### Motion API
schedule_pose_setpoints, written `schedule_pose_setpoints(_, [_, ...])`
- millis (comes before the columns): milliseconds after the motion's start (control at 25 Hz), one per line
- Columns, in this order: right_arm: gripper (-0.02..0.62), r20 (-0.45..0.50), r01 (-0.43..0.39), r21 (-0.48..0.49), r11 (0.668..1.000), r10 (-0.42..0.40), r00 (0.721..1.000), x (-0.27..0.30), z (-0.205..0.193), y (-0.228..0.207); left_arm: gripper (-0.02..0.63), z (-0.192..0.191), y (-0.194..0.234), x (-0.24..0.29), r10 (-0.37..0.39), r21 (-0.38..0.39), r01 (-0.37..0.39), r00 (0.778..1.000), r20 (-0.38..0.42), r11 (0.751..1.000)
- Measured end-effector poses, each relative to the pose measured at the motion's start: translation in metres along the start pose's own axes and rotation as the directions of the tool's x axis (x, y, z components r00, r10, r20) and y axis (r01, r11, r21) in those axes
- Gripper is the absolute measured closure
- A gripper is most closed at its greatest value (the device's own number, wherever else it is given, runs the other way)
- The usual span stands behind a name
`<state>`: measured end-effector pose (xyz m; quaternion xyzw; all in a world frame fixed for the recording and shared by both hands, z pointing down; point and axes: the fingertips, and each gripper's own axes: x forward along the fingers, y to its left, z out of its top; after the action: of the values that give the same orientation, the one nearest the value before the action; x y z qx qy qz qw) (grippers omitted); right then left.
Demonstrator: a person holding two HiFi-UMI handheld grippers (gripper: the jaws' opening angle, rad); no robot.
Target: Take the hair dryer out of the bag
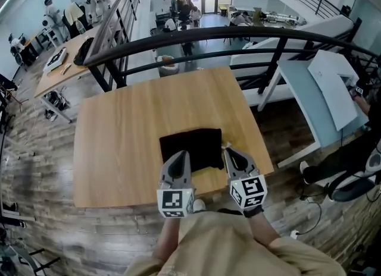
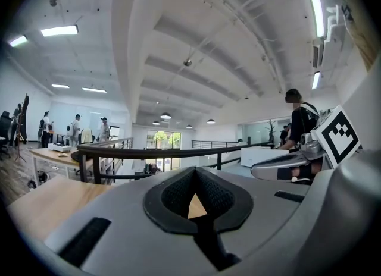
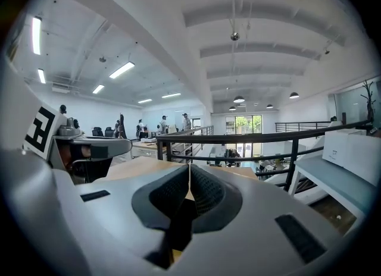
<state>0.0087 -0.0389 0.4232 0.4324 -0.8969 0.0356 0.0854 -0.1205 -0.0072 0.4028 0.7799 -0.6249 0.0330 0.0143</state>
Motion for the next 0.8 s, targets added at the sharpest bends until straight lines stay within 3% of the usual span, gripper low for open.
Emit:
schedule_pose_setpoints(120, [0.58,-0.026,0.016,-0.002,1.0,-0.016,1.0,0.017,-0.009,-0.005,0.594,-0.013,0.017,0.015,0.009,0.008,-0.009,1.0,-0.027,1.0])
schedule_pose_setpoints(320, [0.58,-0.099,0.04,0.025,0.999,-0.038,0.994,0.03,-0.032,-0.017,0.594,-0.043,0.015,0.039,-0.046,-0.02,0.044,0.993,-0.113,0.999])
schedule_pose_setpoints(560, [0.58,-0.134,0.001,0.044,0.999,0.005,0.991,0.065,-0.046,-0.046,0.592,-0.071,0.009,0.088,-0.07,-0.003,0.071,0.974,-0.214,0.997])
schedule_pose_setpoints(680, [0.58,-0.152,-0.027,0.061,0.998,0.037,0.988,0.084,-0.054,-0.057,0.592,-0.092,-0.001,0.111,-0.104,-0.018,0.103,0.954,-0.283,0.994])
schedule_pose_setpoints(800, [0.58,-0.181,-0.063,0.064,0.996,0.073,0.981,0.103,-0.062,-0.062,0.592,-0.12,-0.008,0.131,-0.124,-0.002,0.132,0.919,-0.375,0.991])
